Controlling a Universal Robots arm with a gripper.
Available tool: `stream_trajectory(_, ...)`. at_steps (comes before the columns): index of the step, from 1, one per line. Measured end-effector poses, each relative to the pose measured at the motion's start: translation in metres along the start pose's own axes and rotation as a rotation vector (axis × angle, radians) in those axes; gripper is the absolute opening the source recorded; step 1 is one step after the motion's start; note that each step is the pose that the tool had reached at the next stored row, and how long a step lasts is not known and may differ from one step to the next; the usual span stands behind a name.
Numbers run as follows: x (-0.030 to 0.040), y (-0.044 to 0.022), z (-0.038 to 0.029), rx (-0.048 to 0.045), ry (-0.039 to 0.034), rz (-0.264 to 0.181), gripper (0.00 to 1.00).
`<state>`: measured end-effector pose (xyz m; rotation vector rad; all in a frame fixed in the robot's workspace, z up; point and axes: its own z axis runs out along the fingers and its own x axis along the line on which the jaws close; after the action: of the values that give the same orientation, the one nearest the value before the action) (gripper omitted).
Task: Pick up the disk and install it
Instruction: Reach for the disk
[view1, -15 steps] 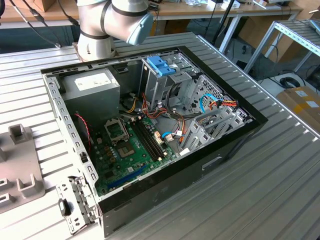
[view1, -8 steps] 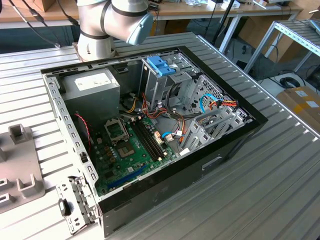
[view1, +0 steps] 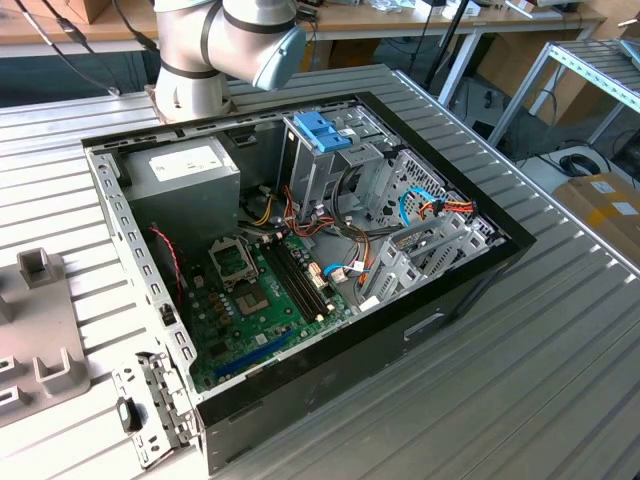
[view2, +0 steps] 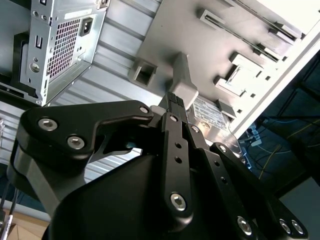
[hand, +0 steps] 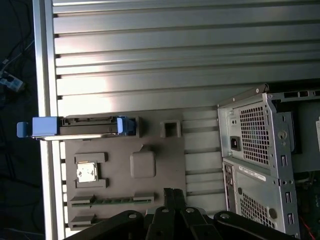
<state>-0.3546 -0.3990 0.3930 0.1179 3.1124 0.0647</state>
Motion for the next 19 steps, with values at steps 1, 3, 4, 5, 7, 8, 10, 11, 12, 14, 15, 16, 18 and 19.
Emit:
stream_trajectory(1, 0.0005, 0.0, -0.0001, 0.0001, 0.0001, 0.0, 0.11)
stream_trajectory(3, 0.0015, -0.0001, -0.0001, 0.0, 0.0001, 0.0, 0.11)
stream_trajectory(4, 0.0019, -0.0001, -0.0001, 0.0, 0.0, 0.0, 0.11)
stream_trajectory(5, 0.0024, -0.0002, -0.0001, 0.0, 0.0, 0.0, 0.11)
stream_trajectory(7, 0.0033, -0.0002, -0.0001, 0.0, 0.0, 0.0, 0.11)
stream_trajectory(8, 0.0035, -0.0003, -0.0001, 0.0, 0.0, 0.0, 0.11)
stream_trajectory(10, 0.004, -0.0003, -0.0001, 0.0, 0.0, 0.0, 0.11)
stream_trajectory(11, 0.0043, -0.0003, -0.0001, 0.0001, 0.0, 0.0, 0.11)
stream_trajectory(12, 0.0045, -0.0003, -0.0002, 0.0001, 0.0001, 0.0, 0.11)
stream_trajectory(14, 0.0052, -0.0004, -0.0002, 0.0, 0.0, 0.0, 0.11)
stream_trajectory(15, 0.0055, -0.0004, -0.0002, 0.0, 0.0, 0.0, 0.11)
stream_trajectory(16, 0.0057, -0.0004, -0.0002, 0.0001, 0.0001, 0.0, 0.11)
stream_trajectory(18, 0.0064, -0.0005, -0.0002, 0.0, 0.0, 0.0, 0.11)
stream_trajectory(19, 0.0067, -0.0005, -0.0002, 0.0, 0.0, 0.0, 0.11)
